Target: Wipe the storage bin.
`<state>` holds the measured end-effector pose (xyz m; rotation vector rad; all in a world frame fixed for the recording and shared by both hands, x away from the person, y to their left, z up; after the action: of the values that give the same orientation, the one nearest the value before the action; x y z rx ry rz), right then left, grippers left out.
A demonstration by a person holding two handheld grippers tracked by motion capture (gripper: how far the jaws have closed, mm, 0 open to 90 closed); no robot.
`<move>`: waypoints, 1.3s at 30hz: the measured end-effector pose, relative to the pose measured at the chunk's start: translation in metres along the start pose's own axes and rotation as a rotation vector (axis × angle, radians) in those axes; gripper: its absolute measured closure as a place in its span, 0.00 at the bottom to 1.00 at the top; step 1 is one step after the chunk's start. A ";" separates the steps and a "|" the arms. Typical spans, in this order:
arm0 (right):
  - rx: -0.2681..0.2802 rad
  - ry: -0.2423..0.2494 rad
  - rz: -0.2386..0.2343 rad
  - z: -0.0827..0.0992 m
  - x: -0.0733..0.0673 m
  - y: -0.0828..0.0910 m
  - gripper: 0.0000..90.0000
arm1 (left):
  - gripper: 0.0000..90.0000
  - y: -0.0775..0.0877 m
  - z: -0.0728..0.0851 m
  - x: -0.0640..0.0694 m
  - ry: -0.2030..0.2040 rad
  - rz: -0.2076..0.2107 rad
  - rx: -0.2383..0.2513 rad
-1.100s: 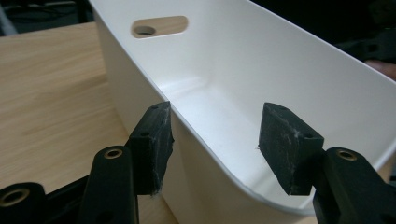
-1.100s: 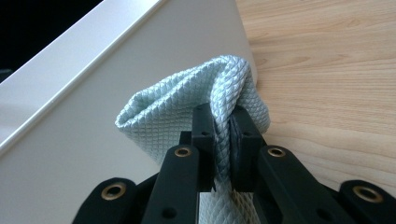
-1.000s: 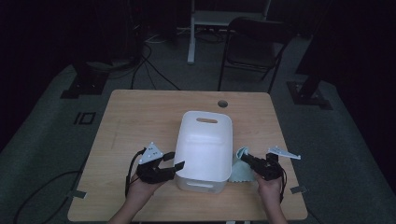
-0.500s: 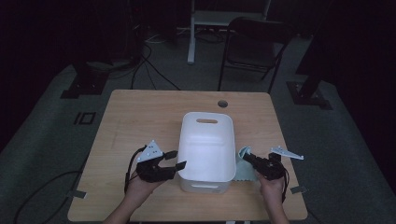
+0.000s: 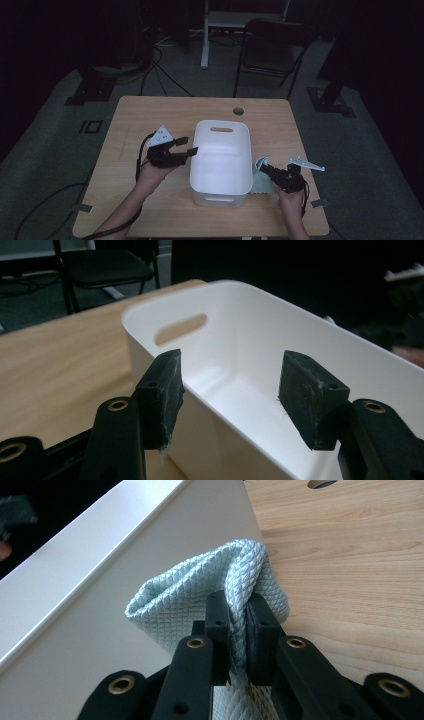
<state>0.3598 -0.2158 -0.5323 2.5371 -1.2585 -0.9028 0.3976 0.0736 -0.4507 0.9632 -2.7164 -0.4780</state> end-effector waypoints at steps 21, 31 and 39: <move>-0.012 -0.003 -0.006 0.004 0.001 -0.002 0.92 | 0.48 -0.074 -0.025 -0.071 -0.046 0.047 0.005; -0.022 0.000 -0.011 0.007 0.000 -0.003 0.92 | 0.49 -0.095 -0.023 -0.078 -0.023 0.095 -0.014; -0.021 -0.009 -0.013 0.008 0.002 -0.003 0.92 | 0.55 -0.109 -0.015 -0.074 -0.024 0.139 -0.065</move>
<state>0.3582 -0.2140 -0.5405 2.5305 -1.2294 -0.9263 0.5211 0.0380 -0.4848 0.7507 -2.7468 -0.5505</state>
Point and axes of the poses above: each handheld gripper's, and its own axes: y roughly backward along the jaws, z roughly out of its underside, x roughly to its right, the point moved 9 cm from there along -y, roughly forward along the jaws
